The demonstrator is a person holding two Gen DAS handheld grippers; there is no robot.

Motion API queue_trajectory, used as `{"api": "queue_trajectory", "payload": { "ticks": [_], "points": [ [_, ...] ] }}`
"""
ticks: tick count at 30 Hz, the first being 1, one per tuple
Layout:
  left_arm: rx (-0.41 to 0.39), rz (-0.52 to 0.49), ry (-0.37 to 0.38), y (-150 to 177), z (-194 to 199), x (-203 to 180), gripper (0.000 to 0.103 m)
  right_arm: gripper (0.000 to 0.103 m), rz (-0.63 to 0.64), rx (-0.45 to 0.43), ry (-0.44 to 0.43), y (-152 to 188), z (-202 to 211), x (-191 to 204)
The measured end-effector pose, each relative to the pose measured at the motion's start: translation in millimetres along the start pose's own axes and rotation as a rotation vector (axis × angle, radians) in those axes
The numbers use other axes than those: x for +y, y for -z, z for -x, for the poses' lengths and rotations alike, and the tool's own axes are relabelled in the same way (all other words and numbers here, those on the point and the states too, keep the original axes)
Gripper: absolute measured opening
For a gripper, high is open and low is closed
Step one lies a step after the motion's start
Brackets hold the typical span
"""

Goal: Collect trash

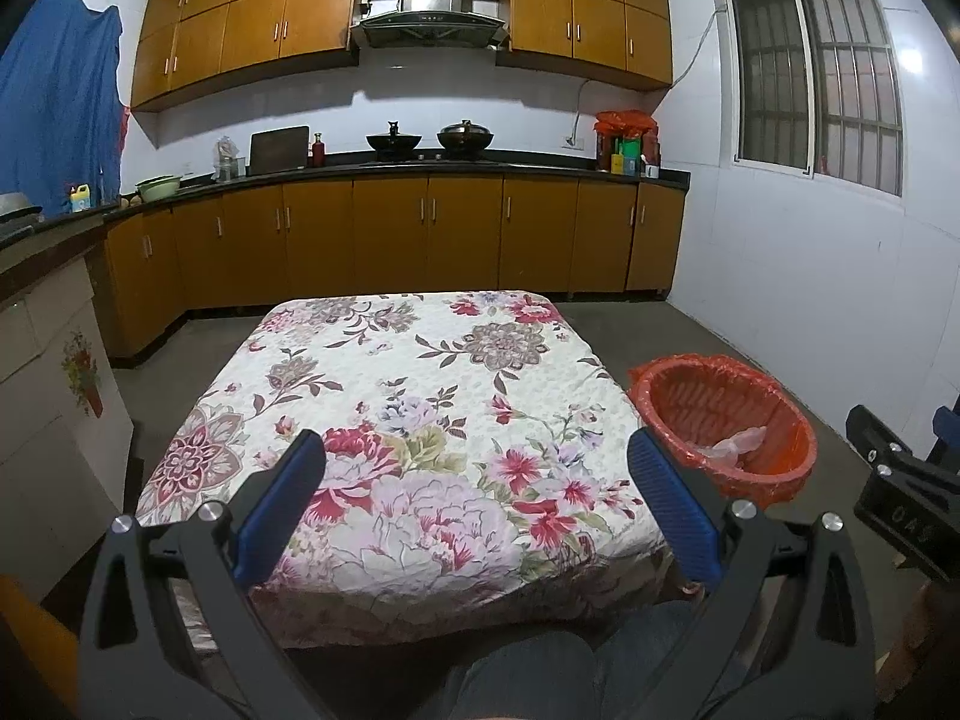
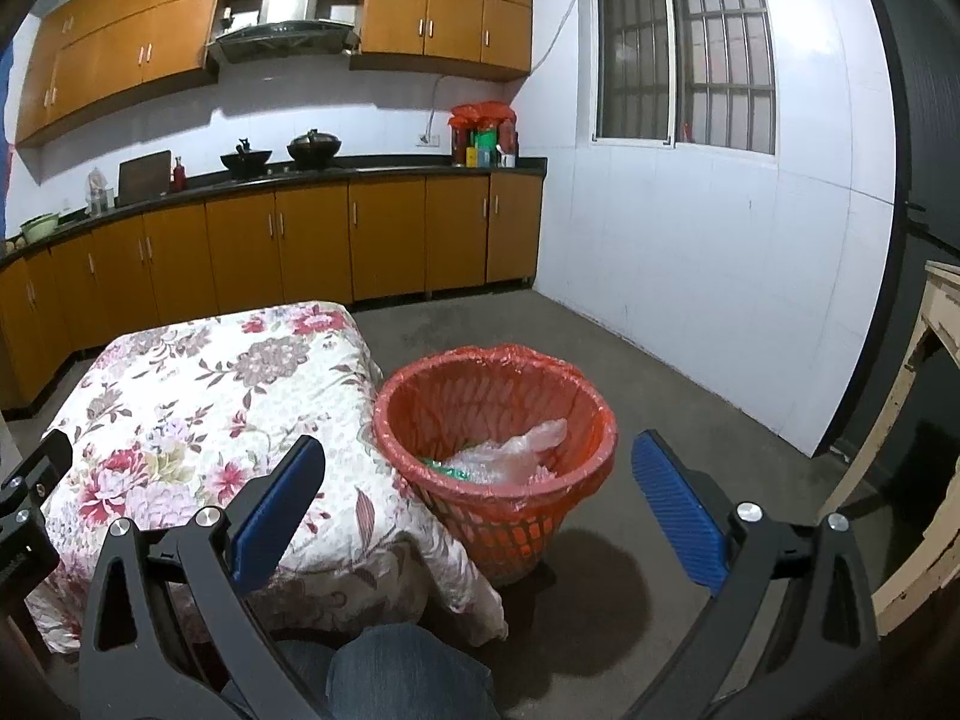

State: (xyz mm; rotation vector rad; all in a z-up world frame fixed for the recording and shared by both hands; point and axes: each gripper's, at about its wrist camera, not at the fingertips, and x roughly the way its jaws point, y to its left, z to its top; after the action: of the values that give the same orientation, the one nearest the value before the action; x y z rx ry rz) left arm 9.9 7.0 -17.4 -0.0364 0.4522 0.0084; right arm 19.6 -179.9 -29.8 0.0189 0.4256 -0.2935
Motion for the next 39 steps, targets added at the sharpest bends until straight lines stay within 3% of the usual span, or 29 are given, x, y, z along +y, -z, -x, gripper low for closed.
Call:
{"api": "queue_trajectory", "payload": {
  "ticks": [39],
  "points": [
    [-0.040,-0.003,-0.029,-0.8,18.8,0.8,0.099,0.101,-0.004,-0.005,-0.004,4.0,13.6,6.4]
  ]
}}
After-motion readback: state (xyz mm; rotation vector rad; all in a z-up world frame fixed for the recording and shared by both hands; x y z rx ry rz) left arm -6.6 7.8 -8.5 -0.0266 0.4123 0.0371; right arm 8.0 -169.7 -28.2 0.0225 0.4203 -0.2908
